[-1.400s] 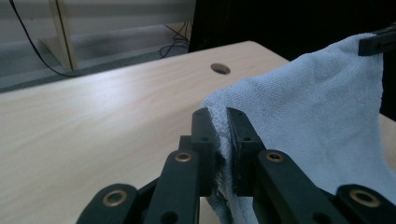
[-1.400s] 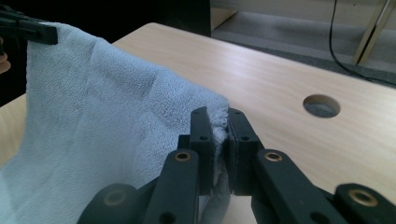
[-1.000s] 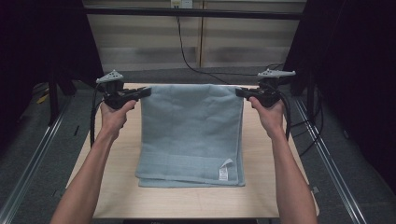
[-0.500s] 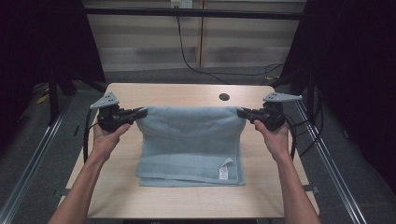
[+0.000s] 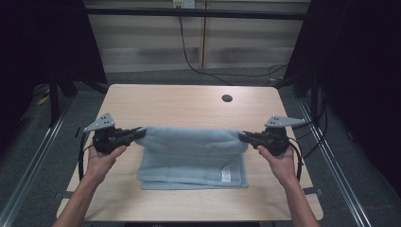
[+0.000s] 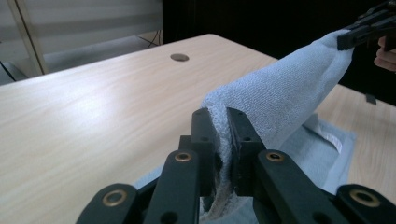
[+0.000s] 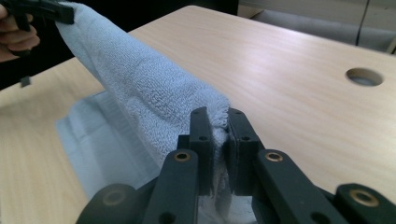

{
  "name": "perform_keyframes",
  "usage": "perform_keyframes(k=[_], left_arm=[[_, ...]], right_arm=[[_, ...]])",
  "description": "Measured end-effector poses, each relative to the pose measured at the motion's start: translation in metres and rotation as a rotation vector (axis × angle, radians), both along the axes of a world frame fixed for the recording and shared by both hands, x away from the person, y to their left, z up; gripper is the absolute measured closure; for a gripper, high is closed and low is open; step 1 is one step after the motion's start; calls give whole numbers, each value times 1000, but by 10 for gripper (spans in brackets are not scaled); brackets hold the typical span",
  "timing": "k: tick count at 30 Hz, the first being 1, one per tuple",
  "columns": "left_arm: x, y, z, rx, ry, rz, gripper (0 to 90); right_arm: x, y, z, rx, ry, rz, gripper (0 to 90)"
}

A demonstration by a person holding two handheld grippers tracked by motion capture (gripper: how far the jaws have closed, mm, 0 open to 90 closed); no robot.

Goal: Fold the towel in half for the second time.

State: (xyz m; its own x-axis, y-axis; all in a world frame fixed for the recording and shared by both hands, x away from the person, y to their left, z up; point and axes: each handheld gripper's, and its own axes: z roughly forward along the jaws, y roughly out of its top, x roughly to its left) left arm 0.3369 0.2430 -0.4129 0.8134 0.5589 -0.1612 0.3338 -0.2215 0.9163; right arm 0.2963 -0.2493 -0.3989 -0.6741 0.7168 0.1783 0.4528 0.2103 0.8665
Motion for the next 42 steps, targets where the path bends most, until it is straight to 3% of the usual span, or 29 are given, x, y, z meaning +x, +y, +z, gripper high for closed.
perform_keyframes(k=[11, 16, 19, 25, 33, 38, 40, 41, 42], left_arm=[[-30, 2, -35, 57, 66, -34, 817], [-41, 5, -40, 49, 92, -37, 773], [-49, 8, -42, 68, 97, -41, 744], [-61, 12, -35, 24, 85, -53, 641], [-41, 3, -24, -1, 108, -9, 458], [-15, 6, -14, -6, 95, 56, 406], [-8, 8, -12, 18, 58, 69, 382], [-5, 10, -13, -19, 55, 108, 384], [-4, 11, -15, -45, 65, 115, 382]], right_arm=[[-29, 4, -41, -42, 104, 31, 806], [-42, 5, -48, -44, 119, 46, 780], [-49, 3, -52, -50, 130, 62, 734], [-60, -3, -49, -20, 130, 58, 664], [-51, 0, -35, 2, 86, 20, 559], [-30, -3, -22, 27, 31, -42, 489], [-22, -7, -19, 34, 24, -71, 448], [-18, -10, -18, 32, 23, -97, 440], [-16, -15, -17, 39, 2, -135, 431]])
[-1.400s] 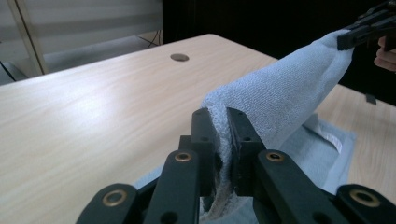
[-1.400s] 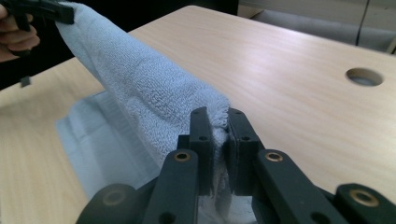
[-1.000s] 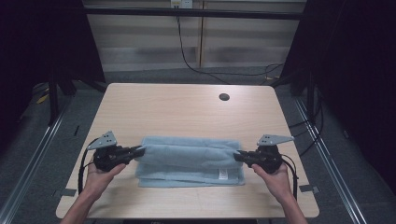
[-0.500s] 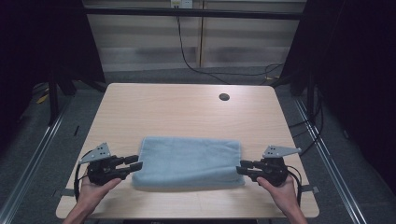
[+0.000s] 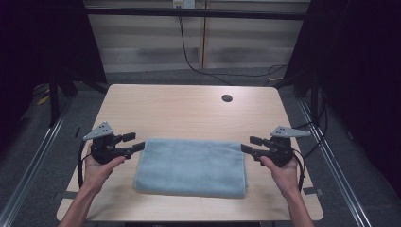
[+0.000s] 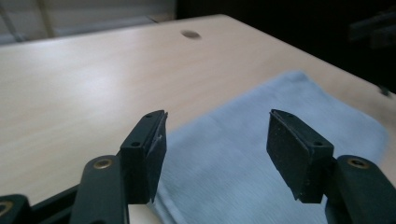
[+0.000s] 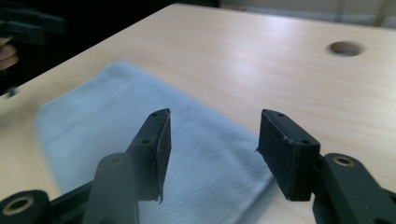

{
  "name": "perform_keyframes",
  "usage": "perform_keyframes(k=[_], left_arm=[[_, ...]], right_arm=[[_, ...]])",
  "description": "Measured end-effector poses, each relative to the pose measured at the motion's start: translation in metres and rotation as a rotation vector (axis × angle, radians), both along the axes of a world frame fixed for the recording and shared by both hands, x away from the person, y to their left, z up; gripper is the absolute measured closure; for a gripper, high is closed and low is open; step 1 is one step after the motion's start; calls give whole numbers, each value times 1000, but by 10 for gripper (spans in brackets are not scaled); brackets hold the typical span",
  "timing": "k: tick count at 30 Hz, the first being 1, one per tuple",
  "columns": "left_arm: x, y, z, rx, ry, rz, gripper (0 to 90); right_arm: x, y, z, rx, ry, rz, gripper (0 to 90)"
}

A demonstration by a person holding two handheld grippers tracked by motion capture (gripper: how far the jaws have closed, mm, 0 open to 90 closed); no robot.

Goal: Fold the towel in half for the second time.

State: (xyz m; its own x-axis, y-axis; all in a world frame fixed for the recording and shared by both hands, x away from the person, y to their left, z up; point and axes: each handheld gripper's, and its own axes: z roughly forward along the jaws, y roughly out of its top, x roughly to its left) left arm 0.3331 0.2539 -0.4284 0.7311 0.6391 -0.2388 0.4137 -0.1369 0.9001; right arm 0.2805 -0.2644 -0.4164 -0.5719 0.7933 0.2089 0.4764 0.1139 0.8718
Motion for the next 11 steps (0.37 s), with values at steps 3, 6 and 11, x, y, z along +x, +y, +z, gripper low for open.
perform_keyframes(k=[3, 6, 11], left_arm=[[3, 0, -12, 68, 30, 18, 347], [4, 6, -25, 86, 68, 44, 300], [2, 15, -34, 67, 87, 58, 212]], right_arm=[[3, -8, -4, -10, 10, -34, 390], [-1, -16, -14, -1, 18, -59, 357], [-7, -21, -30, -12, 53, -88, 325]])
